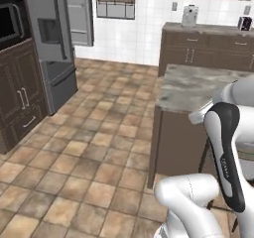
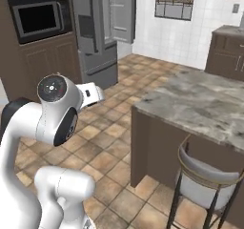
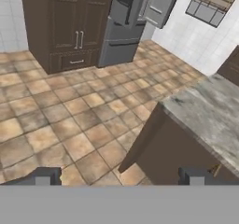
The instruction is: Take the cheese, fish, and lemon from the fridge and place them on the plate on the dining counter to create an appetizer plate.
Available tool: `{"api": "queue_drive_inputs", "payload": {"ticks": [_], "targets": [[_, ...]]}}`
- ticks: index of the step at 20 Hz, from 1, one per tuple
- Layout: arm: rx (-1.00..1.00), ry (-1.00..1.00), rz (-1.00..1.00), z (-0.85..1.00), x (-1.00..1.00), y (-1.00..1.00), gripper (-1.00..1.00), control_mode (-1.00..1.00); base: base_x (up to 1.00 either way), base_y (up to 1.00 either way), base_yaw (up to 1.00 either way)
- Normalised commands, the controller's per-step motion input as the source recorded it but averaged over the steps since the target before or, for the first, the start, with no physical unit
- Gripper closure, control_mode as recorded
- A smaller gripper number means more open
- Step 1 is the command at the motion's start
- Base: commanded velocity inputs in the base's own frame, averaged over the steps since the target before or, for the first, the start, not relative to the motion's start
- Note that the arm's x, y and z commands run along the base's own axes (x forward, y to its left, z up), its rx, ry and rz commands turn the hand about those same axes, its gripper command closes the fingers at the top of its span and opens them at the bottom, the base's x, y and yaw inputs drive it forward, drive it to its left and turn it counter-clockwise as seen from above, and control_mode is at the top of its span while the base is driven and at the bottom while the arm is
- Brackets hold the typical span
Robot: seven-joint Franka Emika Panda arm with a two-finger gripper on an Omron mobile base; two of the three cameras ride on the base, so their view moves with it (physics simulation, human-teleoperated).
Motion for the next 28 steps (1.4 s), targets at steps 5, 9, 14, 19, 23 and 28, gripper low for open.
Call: {"api": "queue_drive_inputs", "payload": {"ticks": [5, 9, 14, 19, 23, 28], "targets": [[0.0, 0.0, 0.0, 0.0, 0.0, 0.0, -1.0, 1.0, 0.46, 1.0, 0.0], [0.0, 0.0, 0.0, 0.0, 0.0, 0.0, -1.0, 1.0, 0.55, 1.0, 0.0], [0.0, 0.0, 0.0, 0.0, 0.0, 0.0, -1.0, 1.0, 0.77, 1.0, -0.01], [0.0, 0.0, 0.0, 0.0, 0.0, 0.0, -1.0, 1.0, 0.99, 0.81, -0.07], [0.0, 0.0, 0.0, 0.0, 0.0, 0.0, -1.0, 1.0, 1.0, 0.2, -0.08], [0.0, 0.0, 0.0, 0.0, 0.0, 0.0, -1.0, 1.0, 1.0, -0.05, -0.15]]}}
